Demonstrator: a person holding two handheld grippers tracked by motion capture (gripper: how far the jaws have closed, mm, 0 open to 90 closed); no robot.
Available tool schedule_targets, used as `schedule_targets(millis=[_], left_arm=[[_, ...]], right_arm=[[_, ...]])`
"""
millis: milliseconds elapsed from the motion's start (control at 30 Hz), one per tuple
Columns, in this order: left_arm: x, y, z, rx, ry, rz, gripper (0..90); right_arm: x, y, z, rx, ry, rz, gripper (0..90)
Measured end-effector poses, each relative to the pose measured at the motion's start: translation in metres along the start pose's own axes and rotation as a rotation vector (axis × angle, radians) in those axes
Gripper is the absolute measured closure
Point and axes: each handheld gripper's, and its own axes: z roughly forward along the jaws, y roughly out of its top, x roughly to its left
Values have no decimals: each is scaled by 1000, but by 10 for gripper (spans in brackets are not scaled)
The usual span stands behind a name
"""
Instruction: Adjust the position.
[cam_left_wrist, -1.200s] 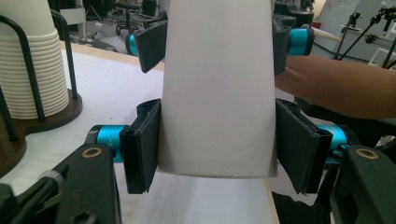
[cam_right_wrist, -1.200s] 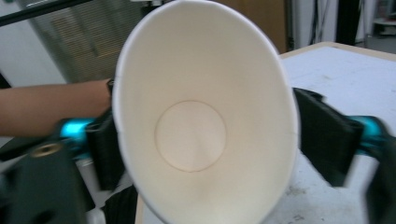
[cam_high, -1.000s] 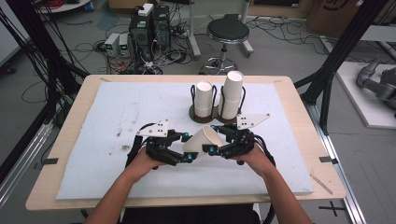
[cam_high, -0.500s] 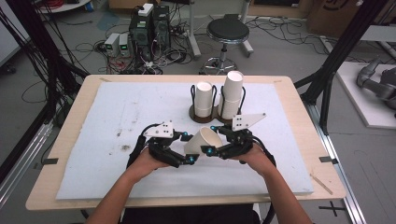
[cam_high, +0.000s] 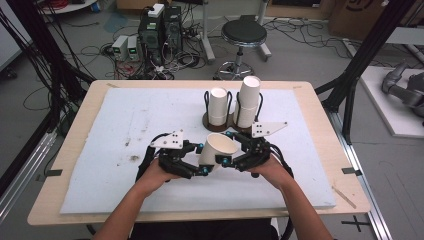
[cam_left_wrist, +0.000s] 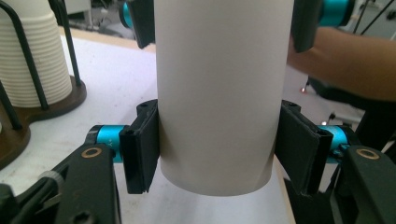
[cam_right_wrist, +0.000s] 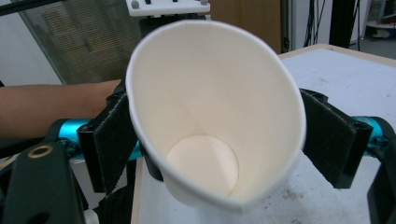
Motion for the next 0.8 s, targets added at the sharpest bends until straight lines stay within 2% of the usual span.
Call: schedule_targets(millis=[33,67,133,167,233,300,333,400,467,567,667,800], left_arm=[[0,0,-1,-4,0,-4,366],[0,0,-1,-3,0,-5,365],[1,-1,-1,15,13,-3,364],[1,-1,0,20,18,-8,357],[1,-2,2,21,48,-30,330],[2,-2,2,29,70,-57,248],[2,-3,2,37,77,-51,231],[2,-3,3,53,83,-46,231],[2,-4,4,63,78,-44,233],[2,-4,6,76,62,-26,312],[1,-5,8,87,46,-9,342],[0,-4,8,71,31,3,360]], right_arm=[[0,0,0,1,3,-2,179],[-1,-1,0,6,-1,-10,219],[-1,-1,0,16,13,-28,339],[-1,-1,1,21,7,-48,333],[-1,0,1,45,-5,-51,338],[1,1,2,84,-41,-81,353],[2,2,3,101,-62,-101,356],[3,2,4,130,-74,-104,356],[3,3,5,134,-73,-115,356],[5,3,9,137,-56,-103,355],[6,4,11,130,-45,-102,357],[6,3,12,109,-18,-92,352]])
